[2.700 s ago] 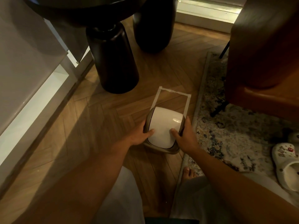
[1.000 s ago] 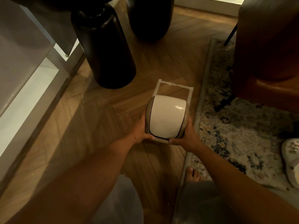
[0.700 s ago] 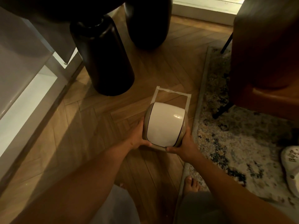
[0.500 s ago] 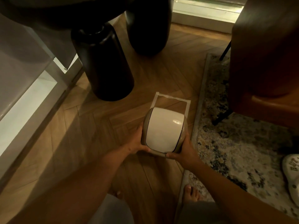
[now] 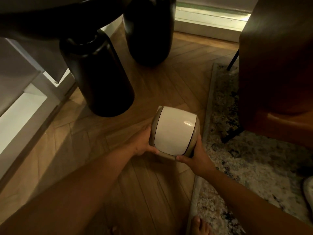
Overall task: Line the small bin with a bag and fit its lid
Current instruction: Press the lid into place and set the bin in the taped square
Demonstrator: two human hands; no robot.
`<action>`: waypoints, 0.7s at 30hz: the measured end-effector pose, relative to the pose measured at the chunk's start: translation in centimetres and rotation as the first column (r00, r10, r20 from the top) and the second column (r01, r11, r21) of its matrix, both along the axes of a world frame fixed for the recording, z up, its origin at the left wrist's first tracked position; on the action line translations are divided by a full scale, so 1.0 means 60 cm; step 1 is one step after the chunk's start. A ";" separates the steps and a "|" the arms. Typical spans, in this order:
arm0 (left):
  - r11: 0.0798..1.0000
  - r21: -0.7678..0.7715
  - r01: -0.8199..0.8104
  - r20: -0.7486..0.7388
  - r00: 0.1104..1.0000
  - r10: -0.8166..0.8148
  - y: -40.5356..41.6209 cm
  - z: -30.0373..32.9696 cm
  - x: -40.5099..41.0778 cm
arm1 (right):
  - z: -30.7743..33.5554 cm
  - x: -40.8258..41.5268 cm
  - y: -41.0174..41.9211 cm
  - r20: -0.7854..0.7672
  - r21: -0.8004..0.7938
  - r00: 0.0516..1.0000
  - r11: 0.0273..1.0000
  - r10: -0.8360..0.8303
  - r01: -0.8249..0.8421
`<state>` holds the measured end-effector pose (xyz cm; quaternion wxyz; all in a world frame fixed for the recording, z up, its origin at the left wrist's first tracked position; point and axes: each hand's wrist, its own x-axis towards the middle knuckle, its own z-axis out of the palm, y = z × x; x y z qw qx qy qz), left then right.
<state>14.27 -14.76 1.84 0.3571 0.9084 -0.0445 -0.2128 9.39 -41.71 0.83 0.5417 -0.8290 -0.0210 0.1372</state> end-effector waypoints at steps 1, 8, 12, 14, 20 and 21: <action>1.000 0.011 0.015 0.005 1.000 -0.015 -0.004 -0.002 0.015 | -0.004 0.013 -0.006 -0.004 0.014 1.000 1.000 0.018 -0.018; 0.999 0.003 0.045 0.022 0.999 -0.045 -0.013 -0.010 0.102 | -0.024 0.088 -0.033 -0.028 0.087 0.996 0.993 0.087 -0.084; 0.999 -0.014 0.034 0.070 0.997 -0.033 -0.025 -0.008 0.135 | -0.029 0.139 -0.049 0.018 0.056 0.993 0.991 0.119 -0.119; 0.999 -0.009 0.043 0.075 0.996 -0.042 -0.029 -0.006 0.152 | -0.029 0.160 -0.055 0.028 0.038 0.992 0.991 0.126 -0.127; 0.998 0.032 0.062 0.068 0.996 -0.065 -0.034 -0.004 0.198 | -0.016 0.204 -0.060 0.057 -0.023 0.989 0.990 0.138 -0.137; 0.997 0.042 0.064 0.073 0.995 -0.067 -0.037 -0.003 0.208 | -0.017 0.213 -0.061 0.064 -0.032 0.990 0.991 0.128 -0.126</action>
